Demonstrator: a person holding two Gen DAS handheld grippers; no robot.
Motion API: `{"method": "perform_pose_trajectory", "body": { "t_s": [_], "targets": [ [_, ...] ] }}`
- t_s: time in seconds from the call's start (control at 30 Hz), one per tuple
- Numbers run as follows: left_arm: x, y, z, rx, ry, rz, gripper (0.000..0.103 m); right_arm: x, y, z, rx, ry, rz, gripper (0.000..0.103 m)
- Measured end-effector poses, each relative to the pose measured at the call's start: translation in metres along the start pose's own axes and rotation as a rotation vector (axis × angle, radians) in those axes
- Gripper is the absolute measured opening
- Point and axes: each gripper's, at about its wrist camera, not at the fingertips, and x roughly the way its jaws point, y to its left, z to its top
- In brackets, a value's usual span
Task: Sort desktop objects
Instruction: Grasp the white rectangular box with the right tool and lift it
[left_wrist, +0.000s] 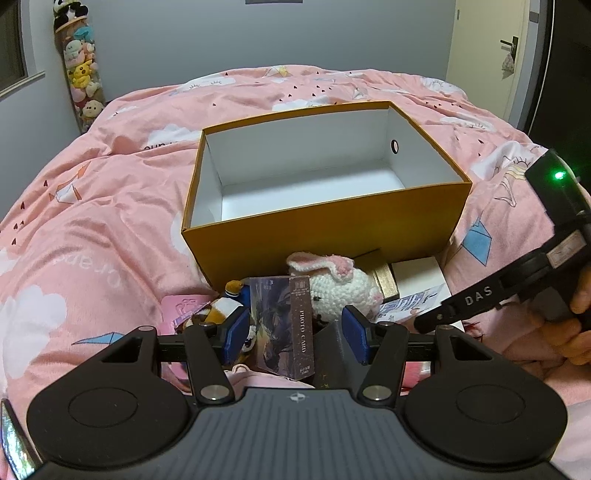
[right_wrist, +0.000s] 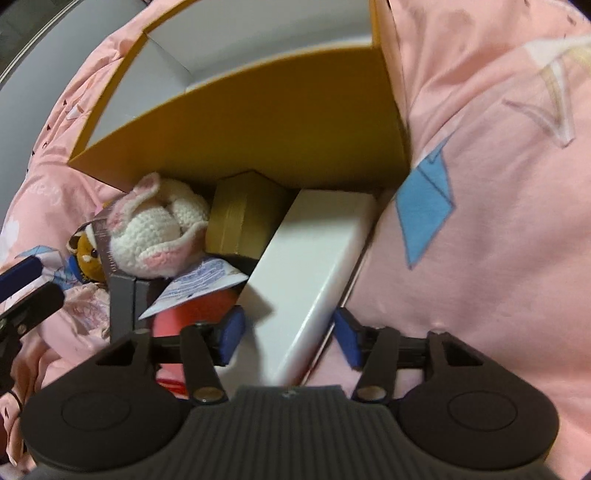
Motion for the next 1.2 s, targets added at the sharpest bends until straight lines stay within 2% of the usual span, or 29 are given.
{"method": "perform_pose_trajectory", "body": {
  "t_s": [0.17,0.3,0.37,0.43,0.53,0.6,0.7,0.9,1.03,1.2],
  "targets": [
    [0.003,0.002,-0.001,-0.010,0.012,0.004,0.065,0.016,-0.009,0.005,0.029,0.030,0.076,0.075],
    [0.003,0.004,-0.001,-0.014,0.014,0.008,0.065,0.017,-0.009,0.002,0.028,0.014,0.104,0.075],
    [0.003,0.005,-0.002,-0.017,0.011,0.011,0.065,0.010,-0.007,-0.001,0.024,-0.003,0.099,0.070],
    [0.002,0.006,-0.002,-0.021,0.011,0.015,0.065,-0.003,-0.006,-0.002,0.039,-0.033,0.090,0.056],
    [0.004,0.006,-0.002,-0.029,0.017,0.018,0.065,-0.024,-0.006,-0.004,0.052,-0.065,0.141,0.044],
    [0.005,0.006,-0.002,-0.030,0.022,0.019,0.065,-0.034,-0.002,-0.004,0.040,-0.068,0.166,0.044],
    [0.005,0.004,-0.003,-0.024,0.023,0.021,0.065,-0.030,0.008,-0.005,-0.010,-0.079,0.127,0.045],
    [0.006,0.005,-0.003,-0.029,0.027,0.029,0.065,-0.010,-0.004,-0.008,0.016,-0.074,0.088,0.045],
    [0.007,0.006,-0.003,-0.035,0.030,0.032,0.065,-0.024,0.000,-0.014,0.017,-0.110,0.101,0.040],
    [0.005,0.006,-0.003,-0.038,0.019,0.030,0.065,-0.057,0.012,-0.018,-0.055,-0.190,0.069,0.035]
  ]
}}
